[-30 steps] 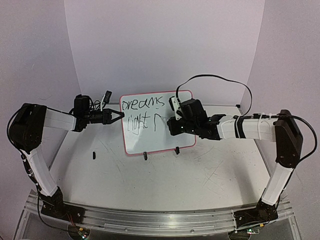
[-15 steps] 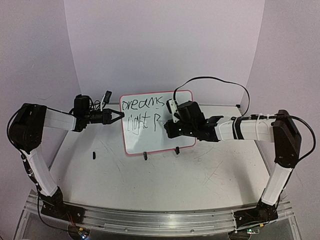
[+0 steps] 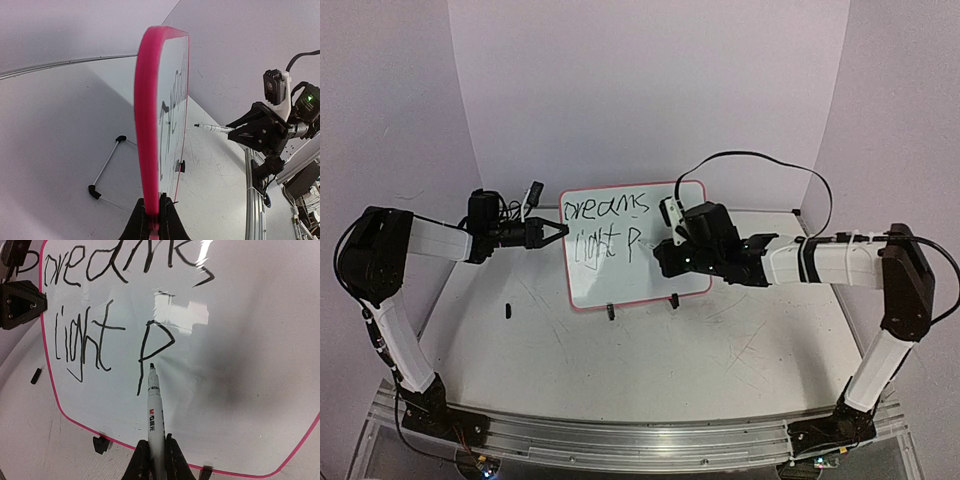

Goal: Write a sentence on the whiteboard

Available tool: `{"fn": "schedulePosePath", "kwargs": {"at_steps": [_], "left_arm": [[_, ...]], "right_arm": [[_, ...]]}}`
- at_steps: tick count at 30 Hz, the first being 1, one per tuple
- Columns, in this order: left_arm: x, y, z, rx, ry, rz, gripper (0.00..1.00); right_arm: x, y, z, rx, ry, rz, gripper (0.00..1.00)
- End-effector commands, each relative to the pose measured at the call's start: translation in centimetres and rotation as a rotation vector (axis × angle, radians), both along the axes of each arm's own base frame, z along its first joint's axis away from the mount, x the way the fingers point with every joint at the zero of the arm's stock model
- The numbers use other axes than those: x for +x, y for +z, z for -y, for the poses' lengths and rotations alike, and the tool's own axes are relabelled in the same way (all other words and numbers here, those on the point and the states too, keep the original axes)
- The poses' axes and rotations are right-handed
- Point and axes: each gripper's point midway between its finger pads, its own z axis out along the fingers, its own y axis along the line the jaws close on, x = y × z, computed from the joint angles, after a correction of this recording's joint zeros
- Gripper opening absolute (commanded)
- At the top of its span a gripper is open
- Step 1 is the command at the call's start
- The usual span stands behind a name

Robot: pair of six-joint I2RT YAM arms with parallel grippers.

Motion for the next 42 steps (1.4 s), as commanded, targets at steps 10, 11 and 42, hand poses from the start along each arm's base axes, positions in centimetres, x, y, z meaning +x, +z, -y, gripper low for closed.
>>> {"fn": "schedulePosePath", "kwargs": {"at_steps": [10, 11, 42], "left_arm": [[1.3, 0.7, -0.2, 0.044, 0.059, 0.087, 0.0], [1.3, 0.7, -0.2, 0.044, 0.059, 0.088, 0.0], [1.4, 0.7, -0.1, 0.041, 0.051, 0.083, 0.0]], "right_arm": [[2.8, 2.2, 2.7, 0.032, -0.092, 0.06, 0.0], [2.9, 2.1, 2.7, 0.029, -0.091, 0.062, 0.0], [2.5, -0.1, 0.6, 0.005, -0.012, 0.017, 0.0]]}}
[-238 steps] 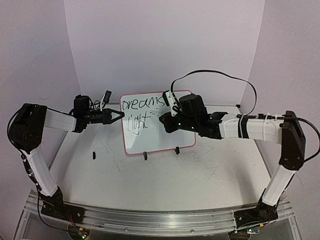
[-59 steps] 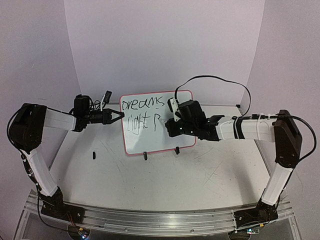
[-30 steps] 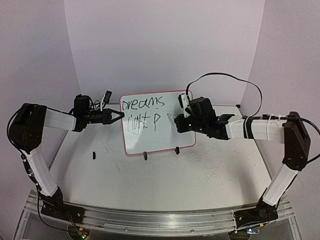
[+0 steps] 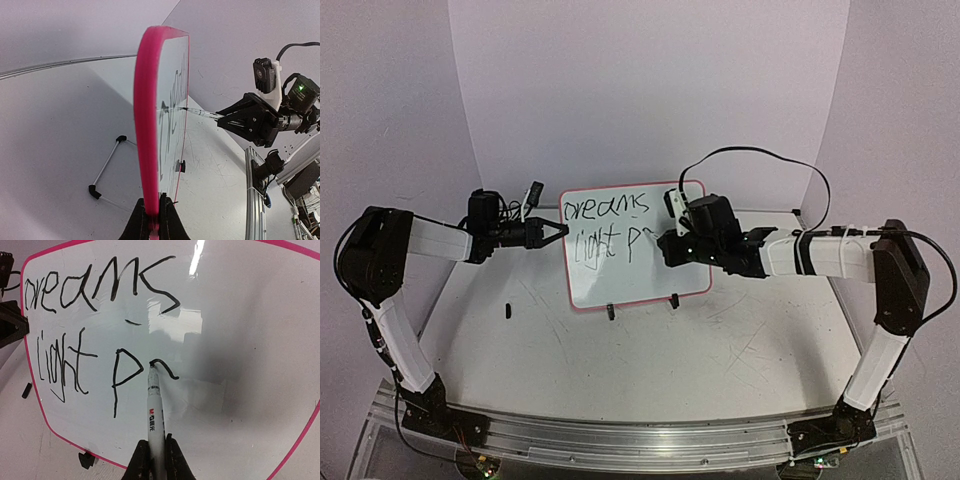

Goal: Write a sentence on the whiteboard

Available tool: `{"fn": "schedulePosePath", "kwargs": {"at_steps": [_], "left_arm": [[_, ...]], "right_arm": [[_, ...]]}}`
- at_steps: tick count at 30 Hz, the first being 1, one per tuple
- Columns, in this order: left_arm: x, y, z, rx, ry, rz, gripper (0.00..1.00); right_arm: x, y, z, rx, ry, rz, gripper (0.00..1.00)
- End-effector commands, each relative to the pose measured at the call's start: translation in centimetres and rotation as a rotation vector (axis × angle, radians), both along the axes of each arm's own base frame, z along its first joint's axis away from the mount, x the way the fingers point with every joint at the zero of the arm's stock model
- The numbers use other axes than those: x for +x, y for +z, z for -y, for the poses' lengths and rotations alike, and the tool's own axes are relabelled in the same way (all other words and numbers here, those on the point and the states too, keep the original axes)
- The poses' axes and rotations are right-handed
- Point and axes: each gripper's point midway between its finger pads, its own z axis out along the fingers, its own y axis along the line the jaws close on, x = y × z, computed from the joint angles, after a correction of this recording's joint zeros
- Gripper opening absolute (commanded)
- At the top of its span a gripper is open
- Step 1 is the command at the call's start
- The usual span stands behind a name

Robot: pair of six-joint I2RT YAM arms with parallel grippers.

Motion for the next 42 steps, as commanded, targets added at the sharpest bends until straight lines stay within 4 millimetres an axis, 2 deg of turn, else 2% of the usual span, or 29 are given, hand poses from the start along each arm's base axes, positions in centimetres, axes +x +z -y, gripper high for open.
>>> {"fn": "schedulePosePath", "kwargs": {"at_steps": [1, 13, 25, 42], "left_arm": [[1.4, 0.6, -0.1, 0.041, 0.05, 0.083, 0.0], [1.3, 0.7, -0.1, 0.04, 0.049, 0.083, 0.0], [1.3, 0.8, -0.1, 0.04, 0.05, 0.084, 0.0], [1.4, 0.7, -0.1, 0.042, 0.049, 0.085, 0.0]], "right_arm": [[-0.4, -0.9, -0.5, -0.003, 0.017, -0.017, 0.0], [-0.8, -1.5, 1.2, -0.047, -0.032, -0.02, 0.0], [0.3, 0.2, 3.3, -0.053, -0.105, 0.025, 0.0], [1.3, 0.7, 3.0, -0.045, -0.113, 0.042, 0.0]]}}
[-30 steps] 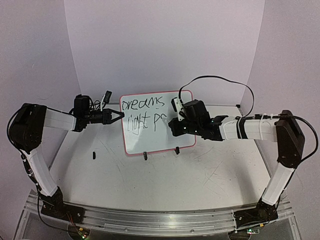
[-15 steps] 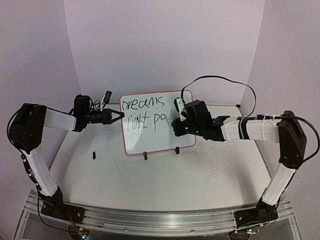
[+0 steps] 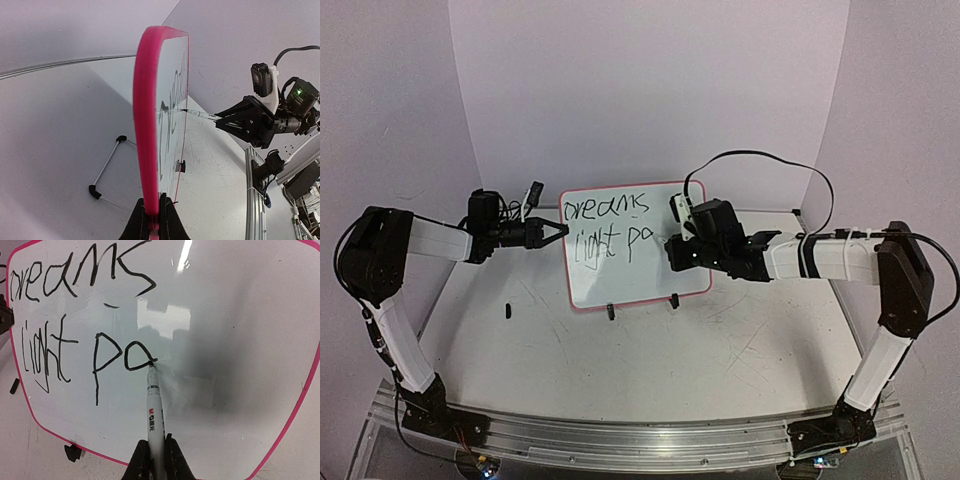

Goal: Write a sentence on the whiteboard

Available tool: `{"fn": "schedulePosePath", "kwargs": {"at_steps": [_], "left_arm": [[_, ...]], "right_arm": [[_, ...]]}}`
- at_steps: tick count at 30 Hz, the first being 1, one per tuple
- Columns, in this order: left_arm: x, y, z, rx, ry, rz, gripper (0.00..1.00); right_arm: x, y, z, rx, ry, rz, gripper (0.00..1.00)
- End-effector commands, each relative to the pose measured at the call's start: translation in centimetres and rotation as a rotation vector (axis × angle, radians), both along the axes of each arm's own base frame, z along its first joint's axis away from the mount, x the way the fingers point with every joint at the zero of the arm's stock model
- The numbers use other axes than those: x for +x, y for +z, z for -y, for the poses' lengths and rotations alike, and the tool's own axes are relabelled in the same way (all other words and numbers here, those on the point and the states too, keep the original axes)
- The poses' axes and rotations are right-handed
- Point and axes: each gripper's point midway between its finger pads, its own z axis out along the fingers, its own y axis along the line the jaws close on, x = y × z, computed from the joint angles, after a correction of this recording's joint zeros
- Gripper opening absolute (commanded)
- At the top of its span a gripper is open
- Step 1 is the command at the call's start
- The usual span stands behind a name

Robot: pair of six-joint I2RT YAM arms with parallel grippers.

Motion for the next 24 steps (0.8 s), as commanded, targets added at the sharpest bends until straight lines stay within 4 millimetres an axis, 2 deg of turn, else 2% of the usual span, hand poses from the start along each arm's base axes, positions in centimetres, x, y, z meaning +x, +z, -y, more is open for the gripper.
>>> {"fn": "schedulePosePath", "kwargs": {"at_steps": [1, 6, 11, 16, 24], "left_arm": [[1.4, 0.7, -0.1, 0.042, 0.049, 0.084, 0.0], [1.3, 0.8, -0.1, 0.042, 0.048, 0.086, 0.0], [1.3, 0.8, -0.1, 0.041, 0.049, 0.087, 0.0], [1.4, 0.7, -0.1, 0.042, 0.049, 0.084, 0.0], [1.3, 0.7, -0.1, 0.041, 0.048, 0.083, 0.0]], "right_arm": [[1.5, 1.8, 1.2, -0.002, -0.063, 0.052, 0.0], [1.6, 2.3, 1.1, 0.005, -0.06, 0.061, 0.0], [1.4, 1.4, 0.7, 0.003, -0.043, 0.04, 0.0], [0.2, 0.4, 0.3, -0.014, -0.014, 0.011, 0.0], [-0.7, -0.6, 1.1, -0.026, -0.025, -0.018, 0.0]]}}
